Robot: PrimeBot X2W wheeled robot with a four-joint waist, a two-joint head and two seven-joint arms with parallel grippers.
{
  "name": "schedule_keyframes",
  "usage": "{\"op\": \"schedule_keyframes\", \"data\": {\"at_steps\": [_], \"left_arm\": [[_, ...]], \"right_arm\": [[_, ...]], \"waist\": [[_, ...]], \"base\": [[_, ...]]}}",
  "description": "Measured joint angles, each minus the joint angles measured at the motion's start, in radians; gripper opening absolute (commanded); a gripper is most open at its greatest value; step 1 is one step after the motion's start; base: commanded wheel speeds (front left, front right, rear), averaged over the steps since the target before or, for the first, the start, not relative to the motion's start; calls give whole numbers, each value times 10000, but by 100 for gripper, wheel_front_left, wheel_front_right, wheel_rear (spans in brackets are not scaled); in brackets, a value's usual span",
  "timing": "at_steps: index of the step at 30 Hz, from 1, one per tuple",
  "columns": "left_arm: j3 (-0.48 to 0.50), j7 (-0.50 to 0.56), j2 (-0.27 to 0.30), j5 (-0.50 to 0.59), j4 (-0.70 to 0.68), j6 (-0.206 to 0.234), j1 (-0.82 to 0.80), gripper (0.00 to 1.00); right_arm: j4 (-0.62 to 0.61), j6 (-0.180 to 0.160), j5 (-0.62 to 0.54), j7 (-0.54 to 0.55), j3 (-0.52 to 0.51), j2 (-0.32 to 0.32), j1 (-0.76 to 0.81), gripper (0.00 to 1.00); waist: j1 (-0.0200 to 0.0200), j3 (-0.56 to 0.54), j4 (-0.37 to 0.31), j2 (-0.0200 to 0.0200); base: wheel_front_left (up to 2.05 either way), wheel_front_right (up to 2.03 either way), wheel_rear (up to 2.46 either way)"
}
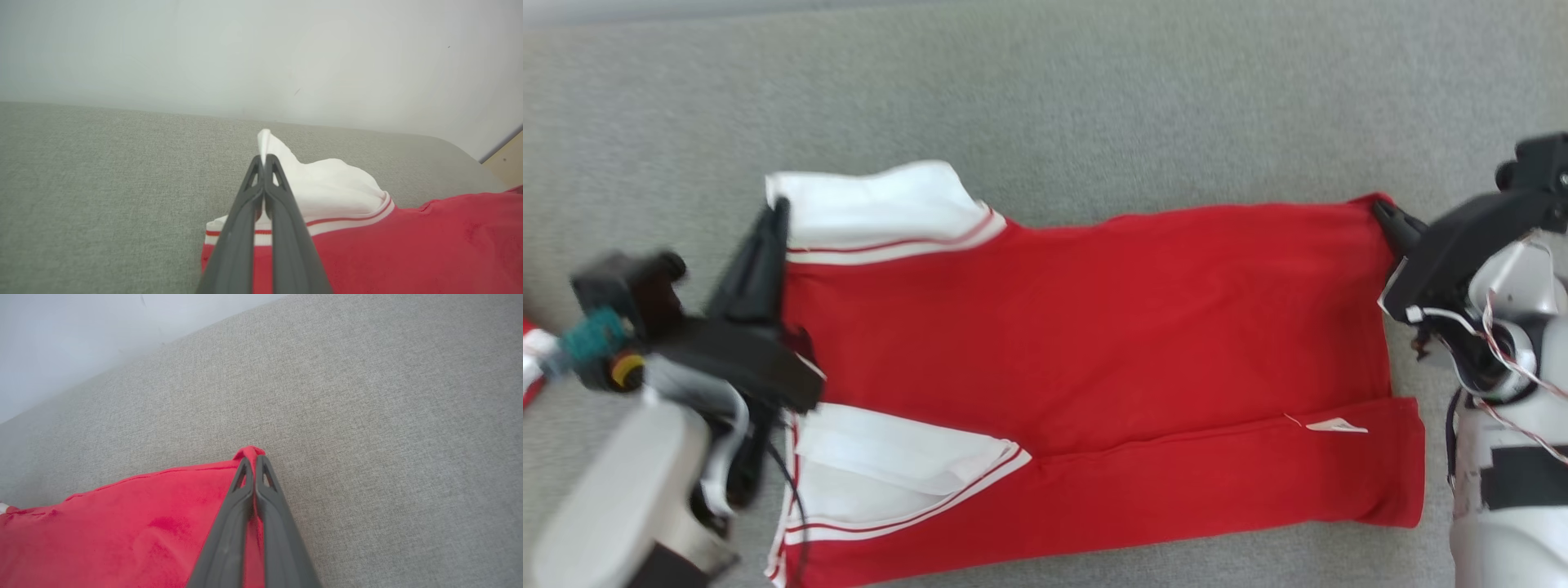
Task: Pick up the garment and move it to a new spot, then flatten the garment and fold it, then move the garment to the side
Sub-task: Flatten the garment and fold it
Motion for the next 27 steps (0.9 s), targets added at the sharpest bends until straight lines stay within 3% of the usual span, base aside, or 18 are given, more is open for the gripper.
{"op": "schedule_keyframes", "data": {"at_steps": [7,27], "left_arm": [[25,-838,-466,-161,-617,130,1467,0],[-35,-1216,-1363,-355,-1200,142,4501,0]], "right_arm": [[-82,-2,957,-215,-688,12,1053,0],[395,-2,1806,-633,-1363,13,3173,0]], "waist": [[-1,-725,315,0],[0,-1962,963,-1]], "base": [[0,0,0],[0,0,0]]}}
